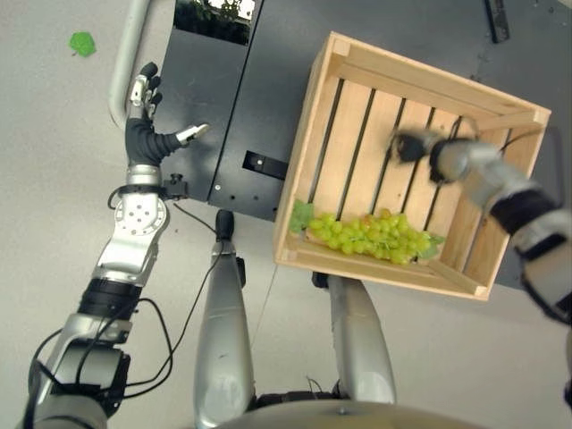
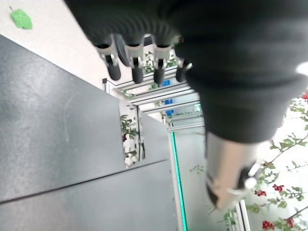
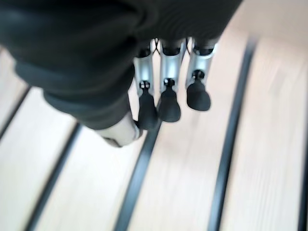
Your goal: Pick up the fruits from the basket on one side to the basket on the other side
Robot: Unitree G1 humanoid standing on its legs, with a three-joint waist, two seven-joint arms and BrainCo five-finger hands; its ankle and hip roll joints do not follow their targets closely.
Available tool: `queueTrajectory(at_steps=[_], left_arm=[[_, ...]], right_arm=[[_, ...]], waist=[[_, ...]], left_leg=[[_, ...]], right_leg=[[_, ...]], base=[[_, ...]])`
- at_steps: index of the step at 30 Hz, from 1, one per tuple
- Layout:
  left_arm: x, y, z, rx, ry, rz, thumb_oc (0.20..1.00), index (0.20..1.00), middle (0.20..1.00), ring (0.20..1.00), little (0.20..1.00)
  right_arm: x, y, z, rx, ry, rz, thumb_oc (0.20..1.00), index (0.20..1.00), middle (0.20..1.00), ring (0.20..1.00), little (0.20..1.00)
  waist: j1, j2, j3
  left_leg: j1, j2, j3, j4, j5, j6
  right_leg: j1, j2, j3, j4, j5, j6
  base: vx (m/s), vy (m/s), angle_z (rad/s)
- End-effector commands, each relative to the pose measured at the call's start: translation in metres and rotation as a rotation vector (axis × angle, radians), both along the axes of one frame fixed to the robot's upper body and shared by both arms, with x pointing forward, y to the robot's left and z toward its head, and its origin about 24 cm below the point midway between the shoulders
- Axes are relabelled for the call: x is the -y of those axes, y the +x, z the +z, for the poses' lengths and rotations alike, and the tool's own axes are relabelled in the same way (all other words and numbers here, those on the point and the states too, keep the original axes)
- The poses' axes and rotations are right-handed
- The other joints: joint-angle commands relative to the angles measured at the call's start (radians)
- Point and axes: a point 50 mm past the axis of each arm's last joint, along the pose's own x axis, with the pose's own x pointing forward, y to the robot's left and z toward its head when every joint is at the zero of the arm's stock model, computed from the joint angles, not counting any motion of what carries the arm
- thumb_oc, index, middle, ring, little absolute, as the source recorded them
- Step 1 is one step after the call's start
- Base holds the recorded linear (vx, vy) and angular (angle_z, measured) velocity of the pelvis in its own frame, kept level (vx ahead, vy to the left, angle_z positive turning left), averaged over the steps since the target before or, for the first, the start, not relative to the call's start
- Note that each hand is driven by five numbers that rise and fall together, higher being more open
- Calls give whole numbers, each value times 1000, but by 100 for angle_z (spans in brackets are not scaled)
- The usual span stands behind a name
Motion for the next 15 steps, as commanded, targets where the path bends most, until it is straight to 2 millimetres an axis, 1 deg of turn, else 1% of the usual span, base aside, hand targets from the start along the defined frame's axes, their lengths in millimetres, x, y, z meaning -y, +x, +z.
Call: queueTrajectory(at_steps=[1, 3, 6, 7, 9, 10, 11, 12, 15], left_arm=[[5, -11, 20, 129, -7, -41, 1000, 1000, 1000, 1000, 1000], [5, -11, 19, 131, -8, -46, 1000, 1000, 1000, 1000, 1000], [5, -12, 19, 132, -8, -49, 1000, 1000, 1000, 1000, 1000], [3, -13, 19, 133, -7, -42, 1000, 1000, 1000, 1000, 1000], [0, -14, 19, 133, -5, -31, 1000, 1000, 1000, 1000, 1000], [0, -13, 18, 130, -13, -32, 1000, 1000, 1000, 1000, 1000], [0, -13, 18, 130, -13, -33, 1000, 1000, 1000, 1000, 1000], [0, -13, 18, 128, -13, -32, 1000, 1000, 1000, 1000, 1000], [1, -12, 17, 120, -15, -39, 1000, 1000, 1000, 1000, 1000]], right_arm=[[17, -9, 28, 81, -52, -25, 200, 200, 200, 200, 200], [23, -10, 35, 95, -64, -40, 200, 200, 200, 200, 200], [23, -12, 39, 96, -83, -38, 200, 200, 200, 200, 200], [17, -13, 40, 94, -88, -11, 200, 200, 200, 200, 200], [13, -15, 40, 89, -84, 13, 200, 200, 200, 200, 200], [13, -15, 35, 83, -73, 17, 420, 420, 420, 420, 420], [13, -15, 35, 83, -73, 16, 536, 536, 536, 536, 536], [13, -15, 32, 75, -70, 16, 1000, 1000, 1000, 1000, 1000], [7, -15, 24, 53, -53, 43, 1000, 1000, 1000, 1000, 1000]], waist=[[-6, 30, -10], [-5, 32, -10], [-5, 30, -10], [-9, 27, -10], [-11, 23, -10], [-11, 24, -10], [-11, 24, -10], [-10, 24, -10], [-15, 25, -10]], left_leg=[[-11, -48, 19, -64, 73, 49], [-9, -48, 17, -66, 73, 49], [-8, -49, 14, -69, 75, 48], [-7, -48, 14, -69, 76, 47], [-7, -48, 17, -67, 75, 48], [-8, -49, 19, -61, 71, 50], [-8, -49, 20, -60, 71, 50], [-10, -49, 21, -57, 69, 52], [-15, -52, 24, -51, 63, 57]], right_leg=[[41, -11, -20, 115, -204, 97], [42, -11, -23, 118, -205, 97], [47, -10, -25, 115, -203, 98], [47, -10, -24, 112, -201, 98], [49, -10, -22, 109, -199, 99], [48, -10, -20, 109, -195, 101], [48, -10, -20, 109, -195, 101], [47, -10, -17, 108, -193, 101], [42, -11, -9, 105, -185, 105]], base=[[0, 0, 0], [0, 0, 0], [0, 0, 0], [0, 0, 0], [0, 0, 0], [0, 0, 0], [0, 0, 0], [0, 0, 0], [-25, 49, 1]])
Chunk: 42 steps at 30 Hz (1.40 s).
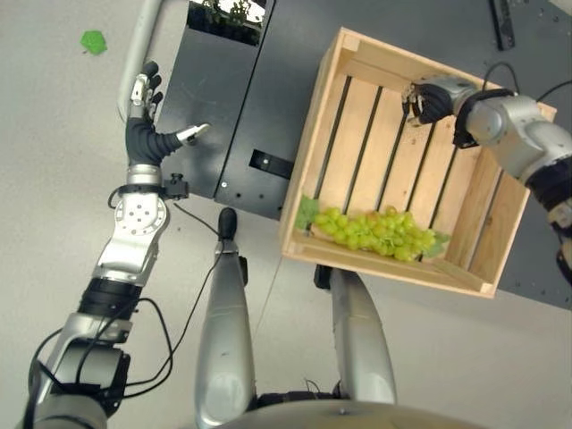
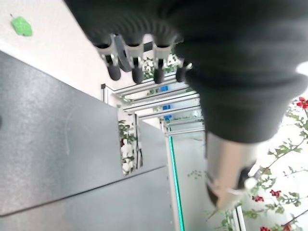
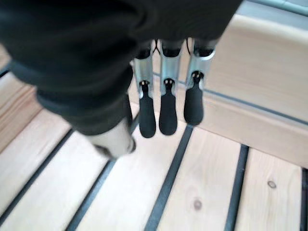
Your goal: Pick up the fruits from the basket on one side to the basket on the other side
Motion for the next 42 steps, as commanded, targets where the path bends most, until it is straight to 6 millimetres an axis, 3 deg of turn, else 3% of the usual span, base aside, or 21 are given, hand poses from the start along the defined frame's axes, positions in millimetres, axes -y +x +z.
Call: queueTrajectory(at_steps=[1, 9, 11, 12, 14, 15, 16, 18, 20, 22, 24, 29, 30, 32, 33, 36, 37, 38, 39, 40, 42], left_arm=[[1, -12, 18, 119, -11, -33, 1000, 1000, 1000, 1000, 1000], [-2, -10, 21, 119, 0, -31, 1000, 1000, 1000, 1000, 1000], [-5, -11, 22, 122, 4, -30, 1000, 1000, 1000, 1000, 1000], [-7, -12, 25, 129, 22, -30, 1000, 1000, 1000, 1000, 1000], [-6, -12, 26, 125, 29, -39, 1000, 1000, 1000, 1000, 1000], [-4, -11, 28, 124, 40, -51, 1000, 1000, 1000, 1000, 1000], [-5, -11, 31, 131, 53, -56, 1000, 1000, 1000, 1000, 1000], [-7, -14, 31, 136, 44, -54, 1000, 1000, 1000, 1000, 1000], [0, -13, 27, 119, 43, -77, 1000, 1000, 1000, 1000, 1000], [0, -11, 34, 136, 59, -76, 1000, 1000, 1000, 1000, 1000], [-6, -13, 36, 141, 70, -50, 1000, 1000, 1000, 1000, 1000], [-8, -14, 17, 87, 4, -56, 1000, 1000, 1000, 1000, 1000], [-6, -14, 15, 78, 7, -65, 1000, 1000, 1000, 1000, 1000], [-5, -14, 15, 78, 7, -66, 1000, 1000, 1000, 1000, 1000], [-2, -13, 16, 71, 38, -81, 1000, 1000, 1000, 1000, 1000], [3, -11, 16, 57, 70, -99, 1000, 1000, 1000, 1000, 1000], [5, -11, 7, 30, 66, -104, 1000, 1000, 1000, 1000, 1000], [6, -10, 5, 22, 54, -105, 1000, 1000, 1000, 1000, 1000], [7, -8, 1, 3, 47, -107, 1000, 1000, 1000, 1000, 1000], [8, -8, 1, 3, 48, -108, 1000, 1000, 1000, 1000, 1000], [6, -11, 2, 17, 40, -105, 1000, 1000, 1000, 1000, 1000]], right_arm=[[12, -7, 10, 24, 16, -17, 1000, 1000, 1000, 1000, 1000], [7, -11, 0, -8, 10, 26, 1000, 1000, 1000, 1000, 1000], [6, -13, -1, -17, -1, 35, 1000, 1000, 1000, 1000, 1000], [3, -13, 3, -22, -20, 45, 1000, 1000, 1000, 1000, 1000], [5, -16, 0, -34, -21, 51, 1000, 1000, 1000, 1000, 1000], [9, -19, -6, -57, -26, 45, 1000, 1000, 1000, 1000, 1000], [13, -21, -10, -72, -23, 37, 1000, 1000, 1000, 1000, 1000], [17, -22, -21, -104, -26, 28, 1000, 1000, 1000, 1000, 1000], [19, -22, -30, -140, -33, 25, 1000, 1000, 1000, 1000, 1000], [14, -19, -26, -134, -45, 27, 1000, 1000, 1000, 1000, 1000], [2, -16, -20, -123, -58, 61, 1000, 1000, 1000, 1000, 1000], [-3, -19, -17, -129, -66, 95, 1000, 1000, 1000, 1000, 1000], [0, -22, -15, -134, -66, 93, 1000, 1000, 1000, 1000, 1000], [0, -23, -15, -134, -65, 92, 1000, 1000, 1000, 1000, 1000], [8, -23, -16, -143, -57, 69, 1000, 1000, 1000, 1000, 1000], [21, -28, -21, -167, -83, 42, 1000, 1000, 1000, 1000, 1000], [27, -30, -31, -195, -82, 28, 1000, 1000, 1000, 1000, 1000], [34, -32, -35, -206, -83, 7, 1000, 1000, 1000, 1000, 1000], [38, -36, -42, -226, -115, 0, 1000, 1000, 1000, 1000, 1000], [38, -36, -43, -226, -115, -1, 1000, 1000, 1000, 1000, 1000], [34, -35, -42, -220, -129, 9, 1000, 1000, 1000, 1000, 1000]], waist=[[-28, 26, -10], [-50, 22, -10], [-59, 17, -10], [-63, 10, -10], [-61, 15, -10], [-60, 17, -10], [-52, 20, -10], [-14, 29, -10], [-13, 26, -10], [4, 2, -10], [24, -14, -10], [25, 2, -10], [28, 18, -10], [28, 20, -10], [36, 36, -10], [41, 72, -10], [28, 77, -10], [22, 87, -10], [5, 86, -10], [5, 88, -10], [-11, 62, -10]], left_leg=[[-14, -47, 30, -62, 60, 55], [-9, -63, 102, -13, 9, 89], [2, -63, 143, -7, -7, 103], [2, -49, 185, -8, -6, 110], [-9, -41, 186, -7, 7, 113], [-19, -41, 183, -1, 18, 117], [-17, -31, 188, -5, 33, 122], [14, -5, 192, -31, 30, 131], [21, -6, 196, -45, 33, 137], [-21, -4, 197, -37, 63, 117], [-31, 22, 193, -62, 102, 95], [-25, 70, 182, -120, 184, 63], [-37, 96, 168, -153, 249, 47], [-36, 96, 166, -155, 251, 47], [-26, 103, 137, -213, 310, 19], [-20, 100, 117, -264, 370, -27], [3, 87, 113, -259, 347, -47], [-10, 95, 149, -257, 360, -56], [-27, 101, 190, -206, 323, -45], [-31, 101, 187, -199, 318, -44], [-64, 21, 103, 36, 187, -2]], right_leg=[[40, -11, -7, 90, -183, 105], [15, -24, 81, 85, -122, 139], [8, -36, 109, 72, -87, 172], [0, -55, 131, 52, -43, 215], [-3, -50, 154, 84, -59, 222], [-9, -33, 163, 154, -90, 210], [-1, -23, 128, 236, -127, 192], [49, -21, 32, 445, -270, 162], [41, 33, 43, 556, -323, 155], [144, 39, 22, 379, -391, 96], [156, 65, 12, 301, -378, 78], [155, 96, 15, 211, -360, 56], [136, 118, -5, 209, -347, 36], [137, 119, -7, 207, -346, 35], [140, 133, -29, 210, -358, 23], [157, 133, -75, 176, -355, 5], [189, 117, -80, 154, -371, 10], [190, 108, -102, 115, -356, 5], [188, 75, -134, 58, -332, 4], [190, 75, -136, 57, -333, 4], [152, 46, -121, 57, -290, -5]], base=[[-23, 59, 0], [-41, 184, -10], [-101, 343, -52], [-128, 280, -63], [-120, 109, -70], [-174, 86, -67], [-207, 152, -68], [-158, 160, -40], [-83, -16, -38], [-183, -116, -29], [-198, -106, -33], [-142, -168, -57], [-139, -223, -8], [-86, -175, -1], [-76, -284, 12], [-64, -354, 36], [-47, -305, 72], [-128, -338, 107], [-159, -231, 97], [-163, -190, 115], [-130, -127, 107]])
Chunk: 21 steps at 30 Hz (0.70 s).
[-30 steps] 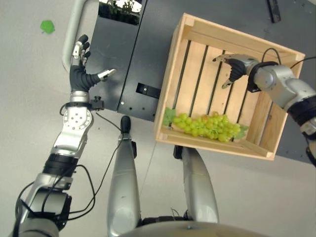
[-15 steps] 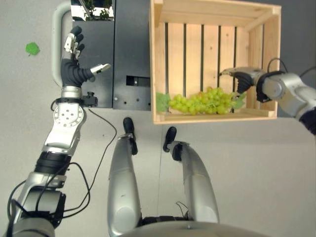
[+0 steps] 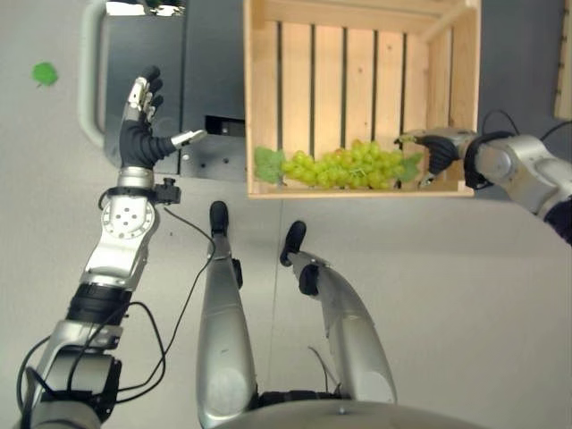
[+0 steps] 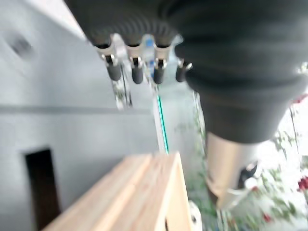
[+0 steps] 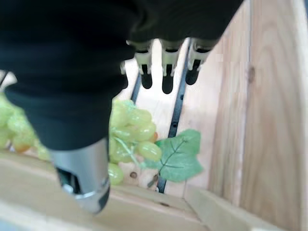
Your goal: Pick up the fruits from the basket on one side to the basket on the other side
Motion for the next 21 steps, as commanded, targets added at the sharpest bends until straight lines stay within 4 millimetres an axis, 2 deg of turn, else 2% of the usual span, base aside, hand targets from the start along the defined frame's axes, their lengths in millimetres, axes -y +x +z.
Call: queueTrajectory(at_steps=[1, 2, 3, 4, 5, 7, 9, 12, 15, 21], left_arm=[[19, 0, 19, 112, -14, -65, 1000, 1000, 1000, 1000, 1000], [20, 1, 21, 121, -17, -72, 1000, 1000, 1000, 1000, 1000], [23, 1, 26, 138, -18, -82, 1000, 1000, 1000, 1000, 1000], [24, 2, 28, 146, -22, -80, 1000, 1000, 1000, 1000, 1000], [26, 4, 29, 147, -15, -77, 1000, 1000, 1000, 1000, 1000], [24, 2, 32, 157, -7, -75, 1000, 1000, 1000, 1000, 1000], [22, 0, 32, 157, -14, -73, 1000, 1000, 1000, 1000, 1000], [19, 0, 31, 147, -13, -67, 1000, 1000, 1000, 1000, 1000], [17, 1, 27, 140, -86, -63, 1000, 1000, 1000, 1000, 1000], [18, -1, 26, 136, -91, -58, 1000, 1000, 1000, 1000, 1000]], right_arm=[[-6, 2, 27, 84, -24, 37, 1000, 1000, 1000, 1000, 1000], [-9, 4, 29, 93, -20, 40, 1000, 1000, 1000, 1000, 1000], [-13, 7, 33, 110, -11, 41, 1000, 1000, 1000, 1000, 1000], [-13, 8, 32, 114, -4, 37, 1000, 1000, 1000, 1000, 1000], [-18, 10, 30, 121, 7, 45, 1000, 1000, 1000, 1000, 1000], [-27, 8, 30, 130, 30, 76, 1000, 1000, 1000, 1000, 1000], [-26, 8, 17, 113, 73, 60, 1000, 1000, 1000, 1000, 1000], [-30, 11, 11, 105, 85, 64, 1000, 1000, 1000, 1000, 1000], [-47, 20, -2, 90, 118, 77, 1000, 1000, 1000, 1000, 1000], [-68, 26, -19, 34, 114, 100, 1000, 1000, 1000, 1000, 1000]], waist=[[-22, 21, -14], [-21, 23, -14], [-21, 34, -14], [-30, 43, -14], [-30, 45, -14], [-26, 53, -14], [-20, 59, -14], [-11, 59, -14], [6, 55, -14], [11, 62, -14]], left_leg=[[-175, -96, -66, 504, -236, 51], [-176, -102, -71, 504, -277, 62], [-130, -99, -79, 400, -317, 75], [-99, -102, -68, 339, -316, 84], [-101, -112, -69, 307, -290, 80], [-95, -116, -74, 270, -286, 84], [-108, -123, -81, 271, -284, 89], [-107, -122, -80, 254, -283, 91], [-119, -132, -87, 246, -283, 98], [-127, -140, -84, 247, -287, 105]], right_leg=[[40, -54, 66, -177, 20, 167], [29, -57, 62, -173, 18, 172], [23, -51, 60, -172, 14, 185], [23, -52, 61, -177, 20, 196], [25, -54, 53, -183, 25, 207], [16, -58, 50, -163, 27, 211], [2, -70, 53, -142, 27, 216], [-4, -74, 55, -142, 33, 222], [-17, -76, 64, -145, 42, 230], [-32, -82, 71, -132, 39, 234]], base=[[-101, -114, 92], [-40, -5, 68], [-12, 53, 42], [-19, 95, 27], [-17, 59, 17], [9, 71, 12], [37, 70, 4], [26, 84, 5], [21, 66, 2], [9, 35, -4]])
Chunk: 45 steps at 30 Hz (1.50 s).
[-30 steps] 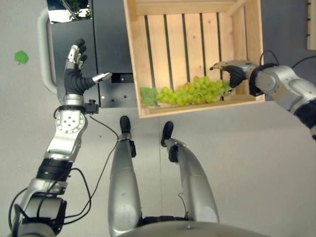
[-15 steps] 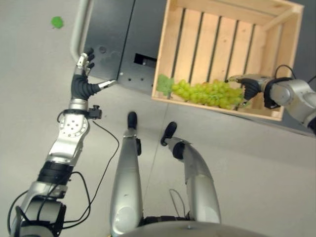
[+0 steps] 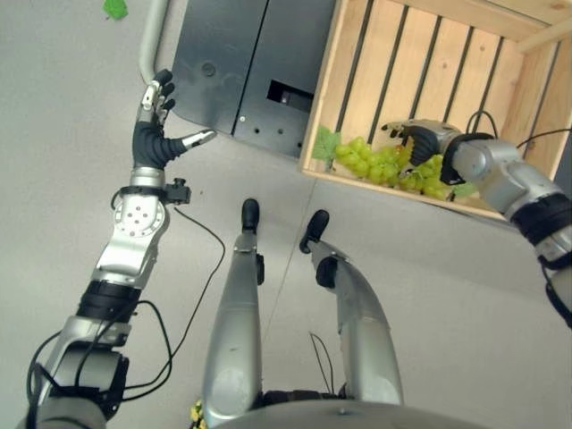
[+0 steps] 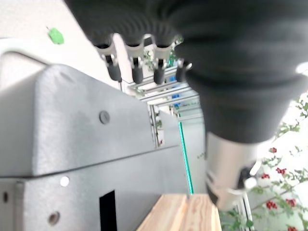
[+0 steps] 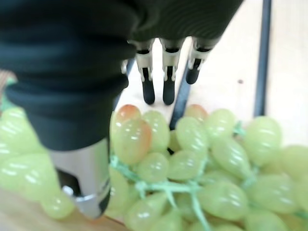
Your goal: Pick up the fruits from the basket on one side to the basket on the other side
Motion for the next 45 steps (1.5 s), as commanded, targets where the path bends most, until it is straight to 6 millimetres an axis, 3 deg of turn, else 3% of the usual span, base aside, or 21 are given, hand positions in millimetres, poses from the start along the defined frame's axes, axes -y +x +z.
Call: queueTrajectory(at_steps=[1, 9, 10, 11, 15, 18, 19, 21, 22, 23, 39, 42, 45], left_arm=[[6, -10, 17, 109, -50, -34, 1000, 1000, 1000, 1000, 1000], [7, -9, 12, 91, -58, -25, 1000, 1000, 1000, 1000, 1000], [8, -8, 12, 88, -53, -27, 1000, 1000, 1000, 1000, 1000], [8, -8, 12, 88, -53, -27, 1000, 1000, 1000, 1000, 1000], [8, -8, 11, 84, -53, -28, 1000, 1000, 1000, 1000, 1000], [7, -8, 10, 81, -49, -25, 1000, 1000, 1000, 1000, 1000], [7, -8, 10, 79, -46, -29, 1000, 1000, 1000, 1000, 1000], [7, -8, 10, 78, -46, -30, 1000, 1000, 1000, 1000, 1000], [7, -8, 9, 75, -47, -32, 1000, 1000, 1000, 1000, 1000], [8, -8, 9, 74, -44, -34, 1000, 1000, 1000, 1000, 1000], [10, -10, 4, 63, -53, -34, 1000, 1000, 1000, 1000, 1000], [10, -10, 5, 67, -54, -36, 1000, 1000, 1000, 1000, 1000], [12, -10, 4, 67, -61, -53, 1000, 1000, 1000, 1000, 1000]], right_arm=[[-22, -1, -29, -105, -59, 79, 1000, 1000, 1000, 1000, 1000], [-26, 1, -39, -149, -154, 81, 1000, 1000, 1000, 1000, 1000], [-26, 0, -40, -157, -168, 82, 765, 765, 765, 765, 765], [-26, 1, -40, -157, -168, 82, 733, 733, 733, 733, 733], [-25, -1, -38, -163, -179, 87, 818, 818, 818, 818, 818], [-22, -2, -38, -177, -183, 83, 837, 837, 837, 837, 837], [-20, -3, -38, -186, -191, 81, 595, 595, 595, 595, 595], [-19, -3, -37, -189, -201, 81, 523, 523, 523, 523, 523], [-19, -3, -37, -192, -205, 84, 228, 228, 228, 228, 228], [-19, -3, -37, -196, -204, 85, 200, 200, 200, 200, 200], [-32, -4, -38, -196, -126, 123, 200, 200, 200, 200, 200], [-32, -5, -43, -224, 26, 106, 200, 200, 200, 200, 200], [-32, -7, -54, -283, 318, 90, 200, 200, 200, 200, 200]], waist=[[-19, 50, -17], [-28, 54, -17], [-31, 53, -17], [-31, 53, -17], [-35, 53, -17], [-37, 54, -17], [-37, 54, -17], [-37, 53, -17], [-37, 54, -17], [-36, 55, -17], [-33, 59, -17], [-35, 59, -17], [-35, 60, -17]], left_leg=[[-45, -13, 1, 45, -38, 8], [-47, -17, 6, 45, -40, 13], [-48, -17, 8, 46, -42, 14], [-48, -17, 8, 46, -42, 14], [-47, -19, 11, 47, -42, 16], [-44, -20, 11, 44, -39, 15], [-45, -20, 10, 43, -38, 16], [-46, -21, 9, 44, -38, 16], [-48, -21, 8, 47, -38, 16], [-48, -22, 7, 47, -38, 17], [-55, -25, 0, 40, -28, 19], [-56, -26, -2, 39, -26, 20], [-55, -27, -1, 36, -23, 22]], right_leg=[[57, -18, 41, -44, -55, 176], [46, -21, 48, -40, -56, 176], [44, -22, 51, -40, -56, 176], [43, -22, 51, -40, -56, 176], [40, -25, 56, -37, -55, 177], [40, -27, 55, -38, -54, 179], [41, -27, 54, -37, -53, 179], [40, -27, 53, -37, -53, 179], [39, -28, 52, -35, -53, 179], [38, -28, 52, -34, -54, 179], [32, -30, 50, -33, -51, 178], [30, -33, 47, -31, -50, 176], [32, -34, 44, -32, -48, 176]], base=[[0, 44, -1], [-2, 9, 0], [0, 0, 0], [0, 0, 0], [0, 0, 0], [0, 0, 0], [0, 0, 0], [0, 0, 0], [0, 0, 0], [0, 0, 0], [0, 0, 0], [0, 0, 0], [0, 0, 0]])
